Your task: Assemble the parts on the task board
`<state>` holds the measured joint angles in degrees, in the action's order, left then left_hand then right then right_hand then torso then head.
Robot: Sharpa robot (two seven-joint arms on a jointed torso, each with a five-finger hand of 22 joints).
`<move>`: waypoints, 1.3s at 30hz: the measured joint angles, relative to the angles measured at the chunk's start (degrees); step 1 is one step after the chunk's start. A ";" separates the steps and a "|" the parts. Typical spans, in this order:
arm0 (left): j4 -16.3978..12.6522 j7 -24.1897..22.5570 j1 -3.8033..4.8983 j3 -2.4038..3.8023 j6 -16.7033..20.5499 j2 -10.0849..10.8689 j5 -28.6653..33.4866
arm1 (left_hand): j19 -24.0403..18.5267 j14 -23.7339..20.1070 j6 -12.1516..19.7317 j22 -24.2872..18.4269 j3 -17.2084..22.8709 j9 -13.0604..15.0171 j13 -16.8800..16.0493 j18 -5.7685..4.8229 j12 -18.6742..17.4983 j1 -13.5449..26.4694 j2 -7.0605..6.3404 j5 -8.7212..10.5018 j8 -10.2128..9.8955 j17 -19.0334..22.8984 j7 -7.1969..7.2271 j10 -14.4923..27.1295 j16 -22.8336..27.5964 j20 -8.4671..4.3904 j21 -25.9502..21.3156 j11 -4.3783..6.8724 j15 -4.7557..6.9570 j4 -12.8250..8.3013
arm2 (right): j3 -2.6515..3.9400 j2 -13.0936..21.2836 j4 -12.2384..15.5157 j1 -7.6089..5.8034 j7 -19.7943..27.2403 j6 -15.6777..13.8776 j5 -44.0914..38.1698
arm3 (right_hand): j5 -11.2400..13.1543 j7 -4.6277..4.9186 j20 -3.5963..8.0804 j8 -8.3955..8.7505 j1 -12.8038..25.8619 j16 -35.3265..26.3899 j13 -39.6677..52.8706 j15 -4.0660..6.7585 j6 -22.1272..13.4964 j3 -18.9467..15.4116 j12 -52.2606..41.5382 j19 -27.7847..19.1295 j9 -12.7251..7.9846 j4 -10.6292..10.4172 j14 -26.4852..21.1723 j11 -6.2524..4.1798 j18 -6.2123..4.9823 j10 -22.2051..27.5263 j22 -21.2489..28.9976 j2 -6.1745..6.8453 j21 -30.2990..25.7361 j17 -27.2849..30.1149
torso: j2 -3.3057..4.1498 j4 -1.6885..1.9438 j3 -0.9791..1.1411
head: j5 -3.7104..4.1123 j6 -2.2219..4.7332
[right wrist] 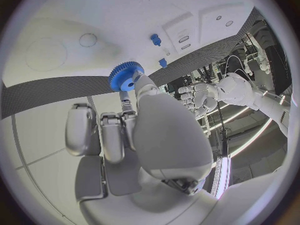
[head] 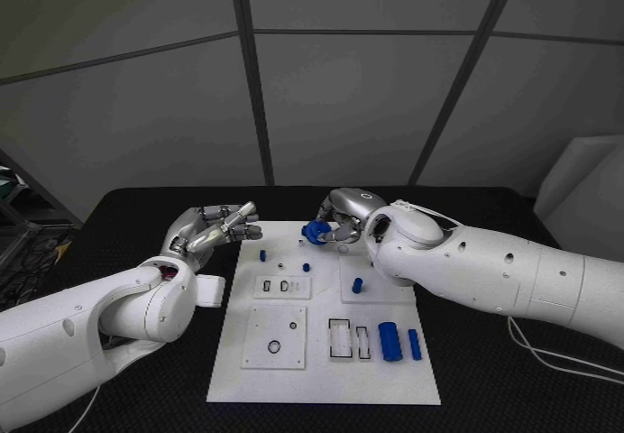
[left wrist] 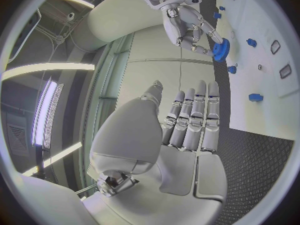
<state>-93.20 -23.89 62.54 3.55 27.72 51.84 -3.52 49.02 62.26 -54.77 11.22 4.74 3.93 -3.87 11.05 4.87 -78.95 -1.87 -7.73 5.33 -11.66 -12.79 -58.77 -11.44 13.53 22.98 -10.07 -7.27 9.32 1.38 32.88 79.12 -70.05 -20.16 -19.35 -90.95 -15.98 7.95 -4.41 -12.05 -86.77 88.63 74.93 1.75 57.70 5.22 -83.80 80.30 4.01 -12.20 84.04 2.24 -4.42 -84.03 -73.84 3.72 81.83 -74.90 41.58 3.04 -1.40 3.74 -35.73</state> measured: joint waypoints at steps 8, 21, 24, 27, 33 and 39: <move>-0.05 0.03 0.00 0.00 -0.05 -0.11 0.00 | 0.00 0.00 0.00 0.00 0.00 0.00 0.00 0.00 0.00 0.00 0.00 0.00 0.00 0.00 0.00 0.00 0.00 0.00 0.00 0.00 0.00 0.00 | -0.70 -4.07 -3.27 0.36 0.18 0.02 -0.75 | -0.32 0.00 -0.19 0.31 0.22 0.00 0.00 0.00 0.00 0.43 0.00 0.19 0.00 -0.14 0.00 0.00 0.00 0.00 -0.10 0.22 0.21 0.00 | 0.06 0.03 -0.03 | -0.22 -0.23; -0.09 0.04 0.01 0.00 -0.09 -0.12 0.00 | 0.00 0.00 0.00 0.00 0.00 0.00 0.00 -0.01 0.00 0.00 0.00 0.00 0.00 0.01 0.00 0.00 0.00 0.00 0.00 0.00 0.00 0.00 | -1.61 -7.19 -7.23 0.84 0.54 0.98 -1.17 | -0.32 0.14 -0.19 0.97 0.51 0.00 0.00 -0.01 0.14 0.88 0.00 0.18 -0.05 -0.18 0.00 0.01 -0.01 0.00 -0.10 0.51 0.21 0.00 | 0.06 0.03 0.01 | -0.65 -0.65; -0.09 0.05 0.01 0.00 -0.09 -0.11 0.00 | -0.11 0.00 0.00 -0.04 0.00 0.00 0.00 0.00 0.00 0.00 0.00 0.00 0.00 -0.02 0.00 0.00 0.17 0.11 0.00 0.00 0.00 0.00 | -1.81 -7.50 -7.78 0.81 0.54 1.07 -1.28 | -0.32 0.14 -0.19 1.20 0.82 0.00 0.00 -0.01 0.15 0.90 0.27 0.18 -0.25 -0.18 0.00 0.00 -0.01 0.00 -0.09 0.82 0.21 -0.04 | 0.05 -0.05 0.03 | -0.70 -0.70; -0.10 0.05 0.02 0.01 -0.10 -0.11 0.00 | -0.21 0.00 0.00 -0.06 0.00 0.00 0.00 0.00 0.00 0.00 0.00 0.00 0.00 -0.06 0.00 0.00 0.27 0.21 0.00 0.00 0.00 0.00 | -1.94 -7.84 -8.25 0.78 0.59 1.07 -1.33 | -0.32 0.13 -0.19 1.73 1.17 0.00 -0.01 -0.01 0.18 1.18 0.82 0.18 -0.25 -0.23 0.00 0.01 -0.01 0.00 0.01 1.17 0.21 -0.04 | 0.04 -0.08 0.05 | -0.71 -0.70; -0.10 0.06 0.02 0.01 -0.10 -0.11 0.00 | -0.20 0.00 0.00 -0.05 0.00 0.00 0.00 0.00 0.00 0.00 0.00 0.00 0.00 -0.06 0.00 0.00 0.34 0.21 0.00 0.00 0.00 0.00 | -2.15 -8.36 -9.24 0.89 0.73 1.32 -1.35 | 1.94 0.97 -0.93 5.12 3.38 0.00 -0.01 -1.15 -3.49 1.45 1.91 0.08 -0.04 -0.91 -0.10 1.46 -0.02 0.81 0.20 3.06 0.21 -0.04 | 0.00 -0.09 0.07 | -0.77 -0.71; -0.10 0.09 0.02 0.01 -0.12 -0.11 0.00 | -0.21 0.00 0.00 -0.05 -0.03 0.00 0.00 -0.01 0.00 0.00 0.00 0.00 -0.07 -0.06 0.00 0.00 0.34 0.21 0.00 0.00 0.00 -0.03 | -2.20 -8.70 -10.00 0.95 0.87 1.94 -1.08 | 2.00 1.21 -1.53 7.25 8.53 0.00 -0.01 -1.56 -6.07 -0.34 2.91 -0.12 -0.27 -3.77 -0.10 2.08 -0.02 1.44 0.33 4.05 0.21 -0.03 | 0.00 -0.13 0.09 | -0.77 -0.62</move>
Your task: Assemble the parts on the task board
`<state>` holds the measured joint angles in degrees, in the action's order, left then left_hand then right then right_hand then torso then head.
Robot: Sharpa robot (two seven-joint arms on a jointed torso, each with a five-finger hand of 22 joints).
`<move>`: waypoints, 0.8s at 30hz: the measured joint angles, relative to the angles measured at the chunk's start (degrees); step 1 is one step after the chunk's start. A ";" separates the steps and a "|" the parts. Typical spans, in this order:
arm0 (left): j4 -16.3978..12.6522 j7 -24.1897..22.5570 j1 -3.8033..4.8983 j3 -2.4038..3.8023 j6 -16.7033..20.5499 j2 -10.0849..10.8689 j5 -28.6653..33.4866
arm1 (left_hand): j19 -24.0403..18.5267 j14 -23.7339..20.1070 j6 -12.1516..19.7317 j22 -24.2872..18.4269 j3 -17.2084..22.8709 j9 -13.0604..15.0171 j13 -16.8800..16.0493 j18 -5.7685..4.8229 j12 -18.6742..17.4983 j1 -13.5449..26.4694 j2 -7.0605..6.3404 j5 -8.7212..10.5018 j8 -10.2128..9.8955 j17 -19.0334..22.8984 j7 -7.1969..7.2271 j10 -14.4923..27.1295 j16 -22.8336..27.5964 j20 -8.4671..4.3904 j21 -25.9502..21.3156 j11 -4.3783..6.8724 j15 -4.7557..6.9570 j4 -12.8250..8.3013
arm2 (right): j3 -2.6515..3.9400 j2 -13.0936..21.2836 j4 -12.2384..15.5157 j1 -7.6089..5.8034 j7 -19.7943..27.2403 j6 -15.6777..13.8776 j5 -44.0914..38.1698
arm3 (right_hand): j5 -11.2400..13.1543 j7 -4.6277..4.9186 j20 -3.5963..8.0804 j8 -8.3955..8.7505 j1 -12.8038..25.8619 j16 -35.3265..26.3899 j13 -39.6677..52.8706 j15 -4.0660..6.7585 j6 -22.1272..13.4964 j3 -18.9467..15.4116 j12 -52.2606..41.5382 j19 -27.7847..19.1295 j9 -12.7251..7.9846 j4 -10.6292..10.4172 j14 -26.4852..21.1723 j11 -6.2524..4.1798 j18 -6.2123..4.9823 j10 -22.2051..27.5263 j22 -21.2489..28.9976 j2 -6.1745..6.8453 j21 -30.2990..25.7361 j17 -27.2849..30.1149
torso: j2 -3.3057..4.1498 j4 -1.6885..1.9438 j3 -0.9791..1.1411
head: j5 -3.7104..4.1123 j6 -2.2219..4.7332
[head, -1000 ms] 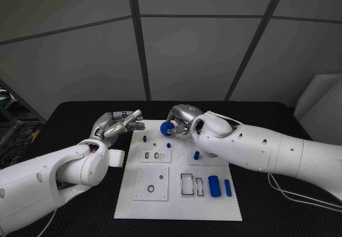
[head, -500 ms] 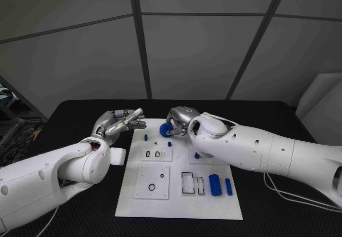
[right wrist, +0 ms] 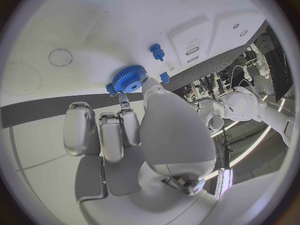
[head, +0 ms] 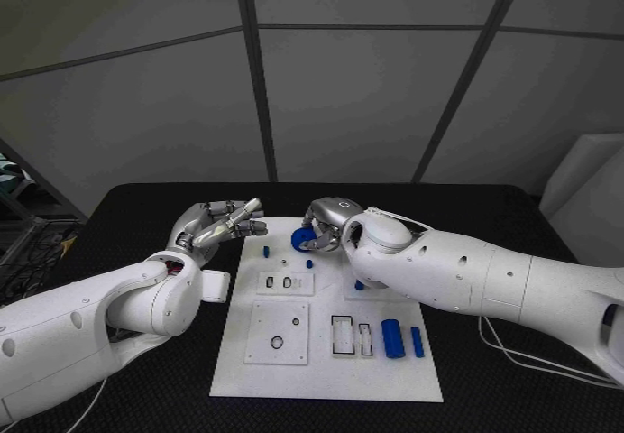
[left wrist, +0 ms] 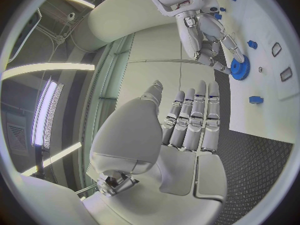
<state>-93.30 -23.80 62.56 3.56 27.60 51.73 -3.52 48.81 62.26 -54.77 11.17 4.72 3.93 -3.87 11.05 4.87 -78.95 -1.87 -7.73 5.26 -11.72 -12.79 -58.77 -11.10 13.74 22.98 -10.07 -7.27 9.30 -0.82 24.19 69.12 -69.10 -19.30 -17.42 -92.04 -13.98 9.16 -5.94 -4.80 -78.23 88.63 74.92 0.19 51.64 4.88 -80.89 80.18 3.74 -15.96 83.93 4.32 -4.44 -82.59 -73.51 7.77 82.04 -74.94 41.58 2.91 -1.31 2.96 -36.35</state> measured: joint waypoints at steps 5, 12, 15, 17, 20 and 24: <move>0.01 0.04 0.00 0.00 -0.02 0.00 0.00 | -0.21 0.00 0.00 0.00 -0.14 0.00 0.00 0.01 0.00 0.00 0.00 0.00 -0.15 0.00 0.00 0.00 0.00 -0.21 0.00 0.00 0.00 -0.14 | 0.05 -0.06 -0.17 -0.06 0.38 0.82 0.60 | -4.95 -0.17 0.00 0.09 6.90 0.00 0.00 0.00 0.97 -1.68 0.01 0.00 0.29 -0.62 0.00 0.00 0.00 0.00 -0.02 -1.65 0.00 0.00 | 0.00 -0.03 0.00 | 0.00 0.01; 0.03 0.13 0.00 0.00 -0.04 0.00 0.00 | -0.21 0.00 0.00 0.00 -0.14 0.00 0.00 0.01 0.00 0.18 0.18 0.00 -0.15 0.01 0.00 0.20 0.00 -0.21 0.00 -0.20 0.00 -0.14 | 0.17 0.14 -0.21 -0.30 0.85 1.86 1.62 | -10.61 -0.44 0.00 -0.88 11.05 0.21 0.00 0.00 3.41 -3.92 -0.69 0.00 0.86 -0.55 0.00 -0.23 0.00 -0.23 -0.40 -3.92 0.00 0.01 | 0.00 -0.02 0.00 | 0.08 -0.11; 0.03 0.18 0.00 0.00 -0.05 0.04 0.00 | -0.21 0.00 0.05 0.01 -0.14 0.00 0.00 0.01 -0.13 0.24 0.24 0.00 -0.15 0.01 -0.05 0.20 0.00 -0.21 0.00 -0.20 0.00 -0.14 | 0.07 0.42 -0.21 -0.14 0.87 2.38 2.06 | -10.82 -0.39 -0.19 -0.77 11.43 0.21 0.00 0.00 3.78 -4.21 -0.79 0.19 0.71 -0.71 0.00 -0.44 0.00 -0.44 -0.53 -4.30 0.00 0.01 | 0.00 -0.03 0.00 | 0.08 -0.16; 0.03 0.20 0.00 0.00 -0.05 0.04 0.00 | -0.21 0.00 0.21 0.01 -0.14 0.00 0.00 0.01 -0.27 0.24 0.24 0.00 -0.15 -0.04 -0.21 0.20 0.00 -0.21 0.00 -0.20 0.00 -0.14 | 0.07 0.63 -0.20 -0.12 0.87 2.58 2.34 | -10.85 -0.39 -0.19 -0.74 11.54 0.21 0.00 0.00 3.78 -4.29 -0.79 0.19 0.64 -0.63 0.00 -0.43 0.00 -0.43 -0.54 -4.41 0.00 0.01 | 0.00 -0.03 0.01 | 0.08 -0.18; 0.03 0.23 0.00 0.00 -0.06 0.07 0.00 | -0.21 0.00 0.21 0.01 -0.14 0.00 0.00 0.01 -0.27 0.24 0.24 0.00 -0.15 -0.04 -0.21 0.20 0.00 -0.21 0.00 -0.20 0.00 -0.14 | 0.07 0.92 0.01 -0.12 0.90 2.64 2.66 | -11.15 -0.40 -0.19 -0.75 11.52 0.21 0.00 0.00 3.78 -4.63 -1.11 0.19 0.64 -0.66 0.00 -0.43 0.00 -0.43 -0.70 -4.39 0.00 0.01 | -0.01 -0.03 0.01 | 0.09 -0.19; 0.05 0.27 0.00 0.00 -0.06 0.10 0.00 | -0.21 0.00 0.21 0.01 -0.14 0.00 0.00 0.01 -0.27 0.24 0.24 0.00 -0.15 -0.04 -0.21 0.20 0.00 -0.21 0.00 -0.20 0.00 -0.14 | 0.00 1.61 0.61 -0.04 1.14 1.85 3.00 | -11.78 -0.42 -0.19 -0.55 11.08 0.21 0.00 0.00 3.88 -5.03 -1.42 0.19 0.50 -0.26 0.00 -0.23 0.00 -0.64 -1.08 -4.33 0.00 0.01 | -0.02 -0.07 0.03 | 0.14 -0.12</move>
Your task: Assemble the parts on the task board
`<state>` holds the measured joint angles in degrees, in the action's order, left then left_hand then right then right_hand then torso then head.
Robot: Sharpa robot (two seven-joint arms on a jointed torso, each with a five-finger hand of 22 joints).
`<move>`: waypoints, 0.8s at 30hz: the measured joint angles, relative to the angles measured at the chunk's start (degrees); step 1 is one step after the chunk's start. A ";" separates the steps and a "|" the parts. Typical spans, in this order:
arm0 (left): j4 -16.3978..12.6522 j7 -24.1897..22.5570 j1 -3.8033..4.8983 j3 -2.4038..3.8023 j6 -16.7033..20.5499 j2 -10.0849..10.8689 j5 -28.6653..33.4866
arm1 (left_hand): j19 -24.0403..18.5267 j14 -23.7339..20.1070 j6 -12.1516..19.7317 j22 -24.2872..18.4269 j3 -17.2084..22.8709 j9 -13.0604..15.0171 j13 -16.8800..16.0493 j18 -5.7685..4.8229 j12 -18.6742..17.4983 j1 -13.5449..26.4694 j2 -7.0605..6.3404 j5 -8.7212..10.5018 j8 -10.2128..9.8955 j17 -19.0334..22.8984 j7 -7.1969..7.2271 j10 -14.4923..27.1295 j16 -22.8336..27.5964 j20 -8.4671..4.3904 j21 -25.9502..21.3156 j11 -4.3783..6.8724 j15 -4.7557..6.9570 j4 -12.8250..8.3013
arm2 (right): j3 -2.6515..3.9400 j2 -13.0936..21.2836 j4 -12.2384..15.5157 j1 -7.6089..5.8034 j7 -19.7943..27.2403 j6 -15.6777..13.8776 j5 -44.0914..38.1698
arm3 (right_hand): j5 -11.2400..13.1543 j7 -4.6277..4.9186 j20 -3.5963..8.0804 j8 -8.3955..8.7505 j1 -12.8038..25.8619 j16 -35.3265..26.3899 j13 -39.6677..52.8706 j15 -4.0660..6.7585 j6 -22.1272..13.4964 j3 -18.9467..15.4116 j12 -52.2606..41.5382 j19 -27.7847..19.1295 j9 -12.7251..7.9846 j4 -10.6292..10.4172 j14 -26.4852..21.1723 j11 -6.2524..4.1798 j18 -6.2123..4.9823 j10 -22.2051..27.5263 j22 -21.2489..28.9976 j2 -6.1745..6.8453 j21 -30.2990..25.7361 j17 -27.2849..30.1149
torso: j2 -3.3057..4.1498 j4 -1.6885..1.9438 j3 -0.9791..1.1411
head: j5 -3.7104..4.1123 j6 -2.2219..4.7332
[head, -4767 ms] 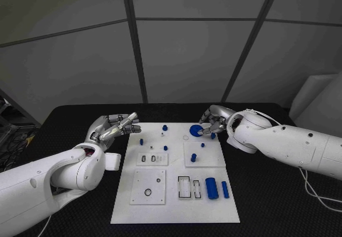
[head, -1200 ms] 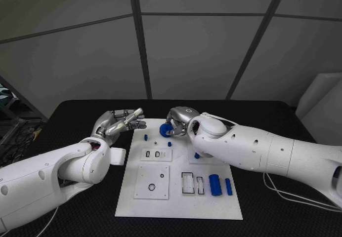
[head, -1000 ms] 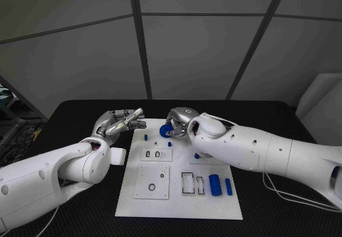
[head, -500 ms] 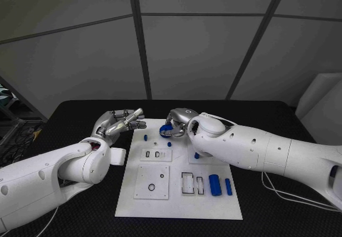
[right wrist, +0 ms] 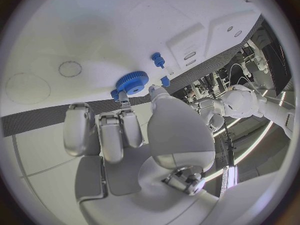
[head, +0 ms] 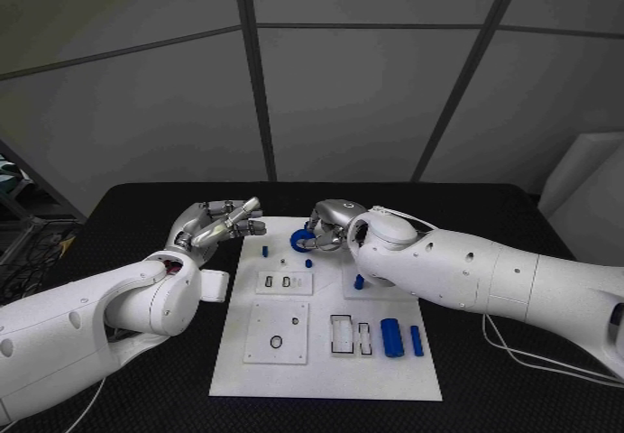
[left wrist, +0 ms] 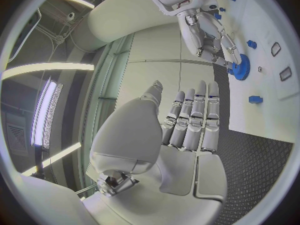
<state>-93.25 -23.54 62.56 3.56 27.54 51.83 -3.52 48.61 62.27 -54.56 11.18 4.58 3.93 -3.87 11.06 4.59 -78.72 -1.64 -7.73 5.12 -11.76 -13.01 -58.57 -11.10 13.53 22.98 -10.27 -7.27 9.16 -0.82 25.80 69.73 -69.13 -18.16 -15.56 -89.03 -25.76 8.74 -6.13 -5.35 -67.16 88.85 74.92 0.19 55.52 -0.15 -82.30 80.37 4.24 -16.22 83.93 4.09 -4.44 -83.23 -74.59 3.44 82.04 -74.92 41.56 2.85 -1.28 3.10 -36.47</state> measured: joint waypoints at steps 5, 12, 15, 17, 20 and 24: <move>0.05 0.05 0.00 0.00 0.00 0.00 0.00 | 0.00 -0.20 0.00 -0.06 0.00 0.00 0.00 0.00 0.00 0.00 0.00 0.00 0.00 0.00 0.00 0.00 0.00 0.00 0.00 0.00 -0.20 0.00 | -0.03 1.78 1.58 0.06 1.85 -4.04 0.62 | -0.03 -0.03 -0.21 0.42 -3.74 0.00 0.00 0.00 0.04 0.10 0.00 0.21 -0.13 1.23 0.00 0.21 0.01 -0.21 0.00 0.15 0.22 0.00 | -0.02 -0.02 0.02 | 0.11 0.15; 0.12 0.09 0.00 0.00 -0.02 0.03 0.00 | 0.00 -0.20 0.00 -0.05 0.00 0.00 0.00 0.00 0.00 0.00 0.00 0.00 -0.23 0.01 0.00 0.00 0.24 0.00 0.00 0.00 -0.20 0.00 | 0.01 6.83 5.91 0.04 6.57 -9.16 3.31 | -0.03 0.17 -0.21 0.42 -6.34 0.00 0.00 0.00 0.24 0.18 0.00 0.22 -0.12 2.11 0.00 0.21 0.00 -0.20 0.43 0.46 0.22 0.01 | -0.05 0.02 0.03 | 0.37 0.37; 0.15 0.12 0.00 0.00 -0.04 0.21 0.00 | 0.00 -0.20 0.00 -0.05 0.00 0.00 0.00 0.00 0.00 0.00 0.00 0.00 -0.23 0.01 0.00 0.00 0.24 0.00 0.00 0.00 -0.20 0.00 | 0.02 11.38 8.87 0.02 9.06 -9.96 6.21 | 0.79 0.14 -0.10 0.42 -7.75 0.00 0.00 0.00 0.63 0.08 0.46 -0.35 -0.12 2.94 0.00 0.19 0.00 -0.18 1.45 0.86 -0.37 0.01 | -0.08 0.03 0.03 | 0.56 0.44; 0.19 0.14 -0.01 0.00 -0.05 0.31 0.00 | 0.00 -0.20 0.00 -0.05 0.00 0.00 0.01 0.00 0.00 0.00 0.00 0.00 -0.23 0.01 0.00 0.20 0.24 0.00 0.00 -0.20 -0.20 0.00 | 0.02 14.27 10.19 0.02 10.54 -10.00 8.44 | 1.99 -0.05 -0.01 0.42 -9.14 -0.24 0.00 0.00 0.92 0.09 0.97 -1.03 -0.12 3.65 0.00 -0.14 0.01 0.14 2.33 1.00 -0.91 0.01 | -0.09 0.03 0.03 | 0.63 0.53; 0.22 0.17 -0.01 -0.01 -0.09 0.49 0.00 | -0.13 -0.20 0.00 -0.05 -0.10 0.00 0.05 0.00 0.00 -0.01 0.00 0.00 -0.23 0.00 0.00 0.20 0.23 0.14 -0.14 -0.20 -0.20 -0.10 | 0.01 18.53 11.68 -0.02 12.94 -9.71 12.48 | 4.68 -0.04 0.11 0.71 -12.02 -0.56 0.00 0.00 1.27 0.02 1.67 -1.75 -0.12 5.42 0.00 -0.19 0.01 0.85 3.65 1.78 -1.75 0.01 | -0.11 -0.17 0.02 | 0.76 0.71; 0.24 0.21 -0.01 -0.01 -0.22 0.50 0.00 | -0.20 -0.20 0.00 -0.05 -0.16 0.00 0.05 0.00 0.00 0.00 -0.01 0.00 -0.23 -0.08 0.00 0.20 0.46 0.21 -0.22 -0.20 -0.20 -0.16 | -0.01 23.18 12.40 -0.05 15.91 -8.98 17.09 | 6.32 -0.16 0.21 1.03 -14.44 -0.67 0.00 0.00 1.14 -0.28 2.24 -2.27 -0.25 7.17 0.00 -0.52 0.00 1.18 4.68 2.81 -2.19 0.01 | -0.12 -0.54 0.02 | 1.26 0.91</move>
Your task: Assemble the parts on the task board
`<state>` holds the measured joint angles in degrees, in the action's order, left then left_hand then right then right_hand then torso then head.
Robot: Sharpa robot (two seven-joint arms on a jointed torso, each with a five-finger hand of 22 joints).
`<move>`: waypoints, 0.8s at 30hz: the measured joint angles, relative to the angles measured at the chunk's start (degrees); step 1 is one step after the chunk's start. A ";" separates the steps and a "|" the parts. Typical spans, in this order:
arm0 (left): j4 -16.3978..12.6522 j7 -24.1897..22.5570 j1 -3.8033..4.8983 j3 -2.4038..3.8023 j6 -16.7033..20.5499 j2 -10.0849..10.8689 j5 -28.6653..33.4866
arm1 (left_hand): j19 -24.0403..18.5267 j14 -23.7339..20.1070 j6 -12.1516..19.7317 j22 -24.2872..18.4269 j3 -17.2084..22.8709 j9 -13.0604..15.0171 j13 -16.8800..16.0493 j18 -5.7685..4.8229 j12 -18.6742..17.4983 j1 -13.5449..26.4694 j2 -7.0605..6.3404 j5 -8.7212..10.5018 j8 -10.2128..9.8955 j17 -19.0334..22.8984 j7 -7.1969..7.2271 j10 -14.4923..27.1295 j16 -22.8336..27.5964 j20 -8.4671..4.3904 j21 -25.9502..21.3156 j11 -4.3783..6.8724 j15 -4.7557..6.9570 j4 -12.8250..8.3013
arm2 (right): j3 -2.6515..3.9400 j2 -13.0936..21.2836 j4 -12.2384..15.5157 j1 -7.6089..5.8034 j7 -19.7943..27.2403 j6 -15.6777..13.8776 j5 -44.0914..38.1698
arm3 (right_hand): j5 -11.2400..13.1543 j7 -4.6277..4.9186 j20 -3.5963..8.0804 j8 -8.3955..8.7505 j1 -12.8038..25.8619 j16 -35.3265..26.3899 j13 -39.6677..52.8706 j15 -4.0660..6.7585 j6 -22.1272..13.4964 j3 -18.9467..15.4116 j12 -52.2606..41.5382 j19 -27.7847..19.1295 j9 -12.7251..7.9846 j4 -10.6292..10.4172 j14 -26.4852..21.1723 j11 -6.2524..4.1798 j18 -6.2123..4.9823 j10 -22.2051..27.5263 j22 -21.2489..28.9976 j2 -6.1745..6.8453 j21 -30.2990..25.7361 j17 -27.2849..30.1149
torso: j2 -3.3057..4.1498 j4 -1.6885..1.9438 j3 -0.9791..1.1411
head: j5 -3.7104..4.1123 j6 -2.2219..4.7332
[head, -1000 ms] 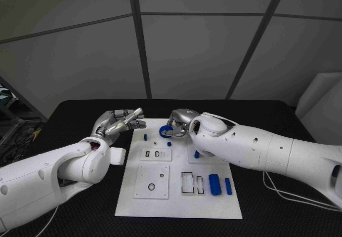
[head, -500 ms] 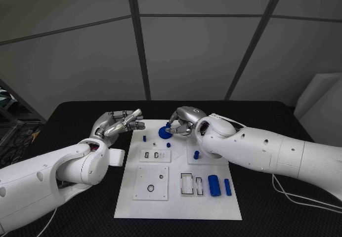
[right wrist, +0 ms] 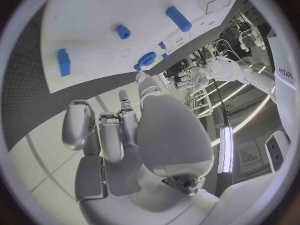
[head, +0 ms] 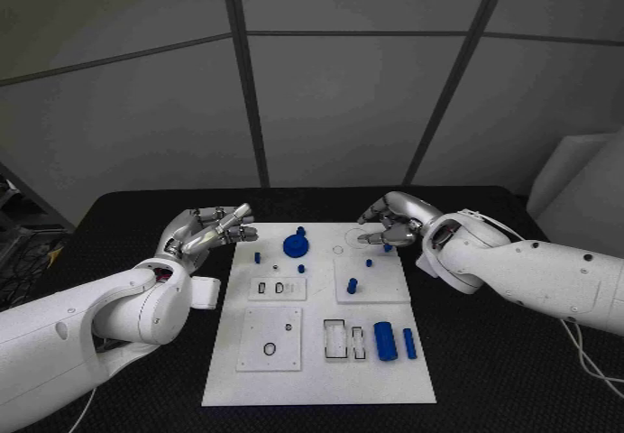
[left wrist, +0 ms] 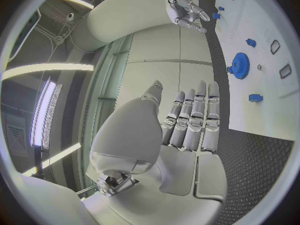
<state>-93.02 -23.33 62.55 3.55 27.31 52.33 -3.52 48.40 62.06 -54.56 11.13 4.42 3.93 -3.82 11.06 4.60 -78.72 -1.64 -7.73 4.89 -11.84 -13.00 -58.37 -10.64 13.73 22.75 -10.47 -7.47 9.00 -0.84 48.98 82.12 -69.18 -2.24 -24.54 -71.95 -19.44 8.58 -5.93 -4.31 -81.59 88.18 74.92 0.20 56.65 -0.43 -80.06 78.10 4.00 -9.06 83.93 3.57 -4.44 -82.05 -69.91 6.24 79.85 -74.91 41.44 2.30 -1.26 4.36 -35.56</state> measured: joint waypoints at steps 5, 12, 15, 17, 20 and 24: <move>0.00 0.06 0.00 0.00 -0.25 -0.15 0.00 | 0.00 0.00 0.00 -0.05 -0.15 0.03 -0.02 0.00 0.00 0.00 0.00 0.00 0.00 -0.08 0.00 -0.04 0.00 0.00 0.00 0.04 0.00 -0.15 | -0.02 3.03 -1.05 0.00 2.79 0.83 3.68 | 0.01 -0.27 0.11 0.11 -1.35 0.00 0.00 0.00 -0.27 -0.28 0.01 -0.11 -0.05 0.81 0.00 -0.19 0.00 0.19 0.11 0.21 0.00 0.00 | -0.02 -0.20 -0.02 | 0.67 0.10; 0.08 0.13 0.00 0.00 -0.50 -0.19 0.00 | 0.00 0.00 0.00 -0.04 -0.15 0.06 -0.06 0.00 0.00 0.00 0.00 0.00 0.00 -0.07 0.00 -0.23 0.00 0.00 0.00 0.23 0.00 -0.15 | -0.03 3.51 -4.41 0.42 5.23 1.78 5.89 | 0.01 -0.27 0.19 0.11 -1.57 0.00 0.00 0.00 -0.27 -0.28 0.04 -0.19 -0.04 0.81 0.00 -0.19 0.01 0.19 0.11 -0.01 0.00 0.00 | 0.01 -0.22 0.08 | 1.06 -0.10; 0.14 0.15 0.00 0.00 -0.55 -0.22 0.00 | 0.00 0.00 0.00 -0.04 -0.15 0.06 -0.06 0.00 0.00 0.00 0.00 0.00 0.00 -0.07 0.00 -0.23 0.00 0.00 0.00 0.23 0.00 -0.15 | -0.06 3.53 -5.50 0.91 5.82 2.09 6.32 | 0.01 -0.27 0.19 0.11 -1.81 0.00 0.00 0.00 -0.27 -0.44 0.04 -0.19 -0.04 0.97 0.00 -0.19 0.00 0.19 0.11 0.23 -0.22 0.00 | 0.01 -0.22 0.05 | 1.10 -0.16; 0.19 0.16 0.00 0.00 -0.59 -0.28 0.00 | 0.00 0.00 0.00 -0.04 -0.15 0.06 -0.06 0.00 0.00 0.00 0.00 0.00 0.00 -0.07 0.00 -0.23 0.00 0.00 0.00 0.23 0.00 -0.15 | -0.07 3.42 -6.29 1.31 6.21 2.29 6.56 | 0.01 -0.27 0.19 0.11 -1.81 0.00 0.00 0.00 -0.27 -0.44 0.04 -0.19 -0.04 0.97 0.00 -0.19 0.00 0.18 0.11 0.23 -0.22 0.01 | 0.01 -0.22 0.04 | 1.08 -0.21; 0.26 0.18 -0.02 0.00 -0.63 -0.38 0.00 | 0.00 0.00 0.00 -0.04 -0.15 0.06 -0.06 0.00 0.00 0.00 0.00 0.00 0.00 -0.10 0.00 -0.23 0.00 0.00 0.00 0.22 0.00 -0.15 | -0.07 3.06 -7.05 1.92 6.64 2.53 6.81 | 0.01 -0.06 0.19 0.11 -1.81 0.00 0.00 0.00 -0.48 -0.44 0.04 -0.19 -0.04 0.97 0.00 -0.19 0.00 0.18 0.16 0.23 -0.22 0.01 | 0.01 -0.22 0.01 | 0.94 -0.18; 0.33 0.19 -0.02 -0.01 -0.66 -0.49 0.00 | 0.00 0.00 0.00 -0.04 -0.15 0.06 -0.06 0.00 0.00 0.00 0.00 0.00 0.00 -0.12 0.00 -0.23 0.00 0.00 0.00 0.22 0.00 -0.15 | -0.07 2.62 -7.59 2.50 7.05 2.84 7.00 | 0.01 -0.06 0.19 0.11 -1.81 0.00 0.00 0.00 -0.48 -0.44 0.04 -0.19 -0.04 0.97 0.00 -0.19 0.00 0.18 0.16 0.23 -0.22 0.01 | 0.01 -0.19 -0.02 | 0.87 -0.21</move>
<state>-92.69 -23.14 62.52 3.55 26.65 51.84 -3.52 48.41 62.06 -54.56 11.09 4.27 3.98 -3.88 11.06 4.60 -78.72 -1.64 -7.73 4.89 -11.96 -13.00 -58.60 -10.65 13.73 22.75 -10.24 -7.47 8.85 -0.91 51.59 74.54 -66.68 4.80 -21.70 -64.95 -19.42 8.52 -5.73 -4.20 -83.40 88.18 74.92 0.20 56.17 -0.87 -80.02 77.91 3.96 -8.09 83.93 3.38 -4.43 -81.87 -69.75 6.47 79.63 -74.91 41.45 2.11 -1.28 5.22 -35.77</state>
